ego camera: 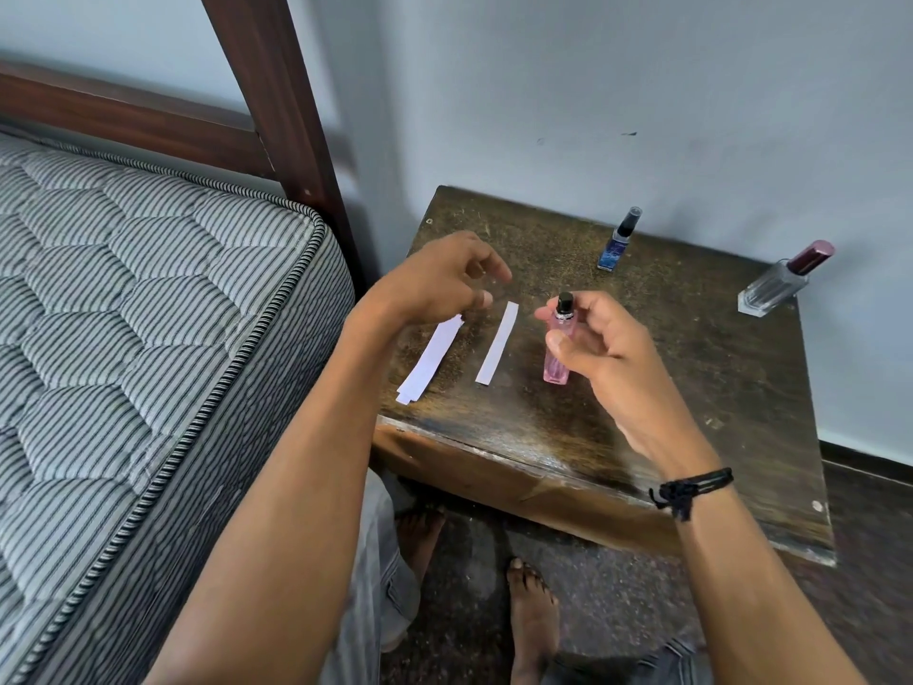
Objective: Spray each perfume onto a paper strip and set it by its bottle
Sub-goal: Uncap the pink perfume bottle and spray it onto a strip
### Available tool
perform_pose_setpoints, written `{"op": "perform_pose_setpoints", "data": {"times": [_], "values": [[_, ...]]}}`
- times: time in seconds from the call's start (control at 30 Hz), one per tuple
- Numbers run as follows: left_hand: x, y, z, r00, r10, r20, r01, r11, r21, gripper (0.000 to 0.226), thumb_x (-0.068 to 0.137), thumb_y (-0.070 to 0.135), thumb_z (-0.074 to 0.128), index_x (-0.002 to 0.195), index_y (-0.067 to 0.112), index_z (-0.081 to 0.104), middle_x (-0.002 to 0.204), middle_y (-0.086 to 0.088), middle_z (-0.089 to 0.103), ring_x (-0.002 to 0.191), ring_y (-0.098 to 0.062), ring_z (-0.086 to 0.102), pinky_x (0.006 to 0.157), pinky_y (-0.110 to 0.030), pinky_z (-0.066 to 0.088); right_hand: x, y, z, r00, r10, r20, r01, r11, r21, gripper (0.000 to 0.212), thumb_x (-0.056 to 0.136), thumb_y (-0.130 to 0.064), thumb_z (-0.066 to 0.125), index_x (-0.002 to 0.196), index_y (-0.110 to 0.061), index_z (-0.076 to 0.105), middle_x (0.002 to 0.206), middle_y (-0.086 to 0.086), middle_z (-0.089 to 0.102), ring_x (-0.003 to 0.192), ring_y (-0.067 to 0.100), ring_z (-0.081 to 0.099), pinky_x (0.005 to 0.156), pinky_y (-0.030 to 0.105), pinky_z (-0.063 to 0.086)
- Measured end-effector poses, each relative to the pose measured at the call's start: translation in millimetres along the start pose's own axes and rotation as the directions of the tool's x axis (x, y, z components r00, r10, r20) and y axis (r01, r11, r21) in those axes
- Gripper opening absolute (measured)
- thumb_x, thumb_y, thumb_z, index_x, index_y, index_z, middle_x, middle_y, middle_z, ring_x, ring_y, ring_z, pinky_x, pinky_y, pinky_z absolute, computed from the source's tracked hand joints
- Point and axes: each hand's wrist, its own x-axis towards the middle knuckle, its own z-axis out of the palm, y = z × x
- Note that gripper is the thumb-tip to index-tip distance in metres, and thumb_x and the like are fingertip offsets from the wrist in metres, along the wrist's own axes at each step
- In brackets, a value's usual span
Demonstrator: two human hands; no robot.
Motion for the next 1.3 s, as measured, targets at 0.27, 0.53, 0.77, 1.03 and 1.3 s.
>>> {"op": "perform_pose_setpoints", "data": {"times": [0.27, 0.53, 0.77, 1.03, 1.3], "values": [[-3, 23, 12, 0.978, 0.102, 0.18, -0.084, 0.991, -0.109, 0.042, 0.079, 0.016, 0.084, 0.118, 0.023, 0.069, 0.11, 0.012, 0.06, 0.106, -0.008, 0.06, 0.093, -0.027, 0.053, -6, -1, -17, 0.981, 0.009, 0.195, -0.011, 1.0, 0.007, 0.04, 0.099, 0.003, 0.061, 0.128, -0.023, 0.059, 0.127, 0.018, 0.064, 0.098, 0.011, 0.065, 0.083, 0.018, 0.052], [-1, 28, 24, 0.953, 0.109, 0.281, -0.089, 0.993, -0.084, 0.048, 0.079, 0.017, 0.084, 0.117, 0.031, 0.058, 0.117, 0.008, 0.06, 0.112, -0.014, 0.06, 0.102, -0.04, 0.049, -7, -1, -30, 0.978, 0.001, 0.211, -0.024, 0.994, 0.104, 0.055, 0.094, 0.005, 0.064, 0.117, -0.045, 0.065, 0.14, -0.002, 0.061, 0.119, 0.013, 0.062, 0.114, 0.046, 0.043], [1, 30, 29, 0.955, 0.078, 0.287, -0.061, 0.996, -0.067, 0.051, 0.08, 0.02, 0.084, 0.127, 0.022, 0.064, 0.115, 0.005, 0.065, 0.106, -0.014, 0.062, 0.097, -0.037, 0.052, -7, 1, -31, 0.985, 0.007, 0.175, -0.029, 0.992, 0.124, 0.06, 0.092, 0.014, 0.062, 0.122, -0.037, 0.061, 0.129, -0.008, 0.061, 0.107, 0.005, 0.059, 0.104, 0.035, 0.043], [-2, 42, 35, 0.94, 0.109, 0.323, -0.089, 0.993, -0.078, 0.047, 0.08, 0.02, 0.084, 0.124, 0.017, 0.066, 0.096, 0.013, 0.065, 0.101, -0.014, 0.064, 0.094, -0.031, 0.052, -5, 0, -39, 0.989, -0.058, 0.134, 0.029, 0.978, 0.208, 0.07, 0.084, 0.027, 0.059, 0.127, -0.027, 0.054, 0.125, 0.008, 0.059, 0.109, 0.013, 0.065, 0.093, 0.031, 0.053], [1, 40, 40, 0.941, 0.109, 0.322, -0.094, 0.994, -0.062, 0.036, 0.08, 0.018, 0.084, 0.113, 0.019, 0.069, 0.098, 0.008, 0.068, 0.097, -0.016, 0.064, 0.089, -0.034, 0.053, -6, 3, -59, 0.942, -0.103, -0.318, 0.053, 0.985, -0.164, 0.051, 0.08, 0.012, 0.073, 0.105, -0.032, 0.068, 0.108, -0.005, 0.069, 0.088, 0.011, 0.065, 0.089, 0.036, 0.057]]}}
